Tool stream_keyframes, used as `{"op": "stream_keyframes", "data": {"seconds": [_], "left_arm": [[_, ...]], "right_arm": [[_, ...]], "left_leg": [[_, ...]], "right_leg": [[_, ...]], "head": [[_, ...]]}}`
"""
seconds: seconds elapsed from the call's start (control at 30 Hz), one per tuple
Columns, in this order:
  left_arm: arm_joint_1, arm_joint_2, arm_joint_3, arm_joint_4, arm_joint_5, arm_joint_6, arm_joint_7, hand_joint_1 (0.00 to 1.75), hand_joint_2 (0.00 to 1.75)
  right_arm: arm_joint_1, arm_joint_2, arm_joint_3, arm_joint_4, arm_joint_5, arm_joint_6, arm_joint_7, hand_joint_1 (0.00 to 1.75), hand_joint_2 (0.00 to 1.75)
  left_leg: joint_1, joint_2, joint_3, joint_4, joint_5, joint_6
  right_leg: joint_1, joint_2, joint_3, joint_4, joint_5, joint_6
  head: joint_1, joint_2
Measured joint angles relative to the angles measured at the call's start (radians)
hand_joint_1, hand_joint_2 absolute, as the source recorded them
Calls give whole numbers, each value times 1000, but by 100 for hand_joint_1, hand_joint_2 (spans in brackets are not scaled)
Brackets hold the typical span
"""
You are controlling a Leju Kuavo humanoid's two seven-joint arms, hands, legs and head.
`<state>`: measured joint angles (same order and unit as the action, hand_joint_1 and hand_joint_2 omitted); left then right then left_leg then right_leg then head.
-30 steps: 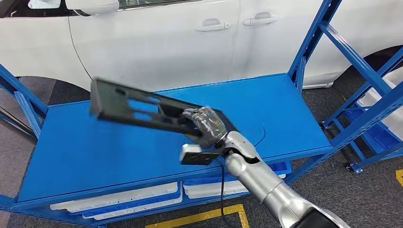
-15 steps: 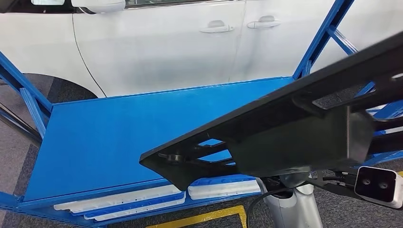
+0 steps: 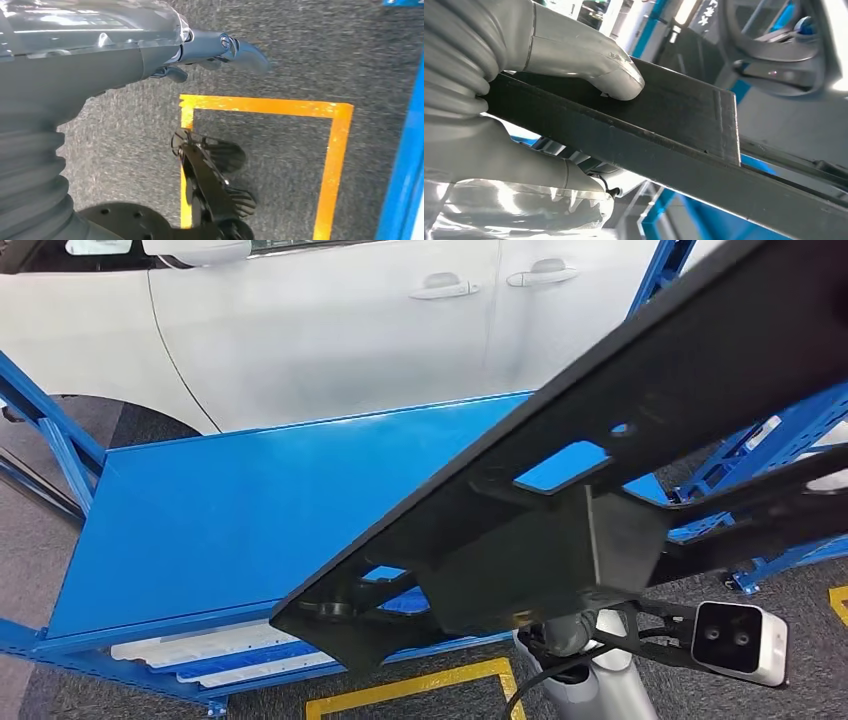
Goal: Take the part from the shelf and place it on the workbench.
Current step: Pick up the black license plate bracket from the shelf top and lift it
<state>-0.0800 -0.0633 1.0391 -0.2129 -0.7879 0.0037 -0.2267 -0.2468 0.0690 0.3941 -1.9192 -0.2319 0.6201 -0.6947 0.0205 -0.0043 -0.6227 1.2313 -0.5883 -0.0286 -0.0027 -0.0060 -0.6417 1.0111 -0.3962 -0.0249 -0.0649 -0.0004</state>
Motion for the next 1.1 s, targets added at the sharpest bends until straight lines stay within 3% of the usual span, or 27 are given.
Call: {"op": "stream_keyframes", "data": {"seconds": [0.07,0.13,0.23,0.27,0.33,0.4,0.43,0.47,0.53,0.6,0.63,0.73,0.77,0.83,0.9,0.93,0.97,1.0,1.1], "left_arm": [[-4,0,0,0,0,0,0,0,175],[-7,0,0,0,0,2,1,0,175],[-4,-1,1,0,2,8,2,0,175],[-4,-2,1,0,3,10,3,0,175],[-5,-3,1,0,3,10,4,0,175],[-3,-3,1,0,3,10,6,0,175],[-2,-3,1,0,3,10,6,0,175],[-1,-3,2,0,3,11,7,0,175],[-1,-3,3,0,3,14,8,0,175],[-2,-2,6,0,3,18,8,0,175],[-2,-1,9,0,4,21,9,0,175],[0,1,18,0,4,28,13,0,175],[0,0,20,0,4,29,14,0,175],[0,0,22,0,4,30,17,0,175],[1,2,25,0,4,31,18,0,175],[1,2,26,0,4,32,19,0,175],[1,3,26,0,4,34,20,0,175],[1,4,27,0,4,35,19,0,175],[-3,9,27,0,1,37,12,0,175]], "right_arm": [[5,-2,7,2,1,-1,0,175,175],[11,-4,12,3,9,-1,-1,175,175],[22,-4,24,9,34,-1,0,175,175],[24,-5,28,12,41,-2,0,175,175],[26,-5,34,17,49,-6,0,175,175],[28,-5,38,24,51,-10,0,175,175],[29,-6,41,28,51,-12,0,175,175],[29,-6,42,32,51,-15,0,175,175],[26,-6,45,39,50,-21,0,175,175],[20,-6,45,42,47,-25,0,175,175],[19,-6,45,43,43,-23,-1,175,175],[22,-6,37,48,33,7,-1,175,175],[22,-5,31,50,33,19,-1,175,175],[23,-2,21,53,35,34,-1,175,175],[26,-1,14,57,37,38,-1,175,175],[27,0,10,59,39,36,-1,175,175],[28,1,7,60,44,29,-1,175,175],[29,3,2,61,49,21,-1,175,175],[34,6,-19,52,61,8,-1,175,175]], "left_leg": [[-2,0,96,-148,39,9],[-7,-1,138,-226,52,21],[-8,0,132,-234,71,37],[-5,1,128,-237,81,42],[1,4,117,-240,97,48],[2,5,102,-238,108,48],[3,5,96,-237,112,46],[4,5,91,-235,116,44],[8,4,85,-230,119,37],[8,2,80,-225,120,26],[6,2,78,-224,121,19],[8,1,74,-224,125,1],[9,1,69,-214,113,-3],[11,2,38,-137,49,-6],[9,2,-11,-4,-30,-6],[8,2,-25,44,-50,-5],[6,2,-21,57,-52,-3],[5,2,4,28,-37,2],[-6,2,128,-179,32,21]], "right_leg": [[2,1,-17,8,11,6],[4,0,-25,11,19,16],[2,2,-28,7,34,33],[1,4,-34,18,23,39],[-4,7,-69,102,-42,51],[-12,6,-113,236,-118,62],[-15,6,-121,276,-134,66],[-18,6,-110,279,-133,69],[-23,6,-29,169,-89,70],[-20,8,46,44,-59,63],[-17,9,60,16,-55,57],[-11,10,54,8,-48,33],[-12,8,51,6,-42,24],[-11,5,40,1,-31,7],[-4,3,24,1,-19,-3],[0,3,14,2,-12,-5],[3,3,4,3,-5,-6],[7,3,-5,5,2,-6],[14,4,-25,9,23,0]], "head": [[0,0],[0,0],[0,0],[0,0],[0,0],[0,0],[0,0],[0,0],[0,0],[0,0],[0,0],[0,0],[0,0],[0,0],[0,0],[0,0],[0,0],[0,0],[0,0]]}}
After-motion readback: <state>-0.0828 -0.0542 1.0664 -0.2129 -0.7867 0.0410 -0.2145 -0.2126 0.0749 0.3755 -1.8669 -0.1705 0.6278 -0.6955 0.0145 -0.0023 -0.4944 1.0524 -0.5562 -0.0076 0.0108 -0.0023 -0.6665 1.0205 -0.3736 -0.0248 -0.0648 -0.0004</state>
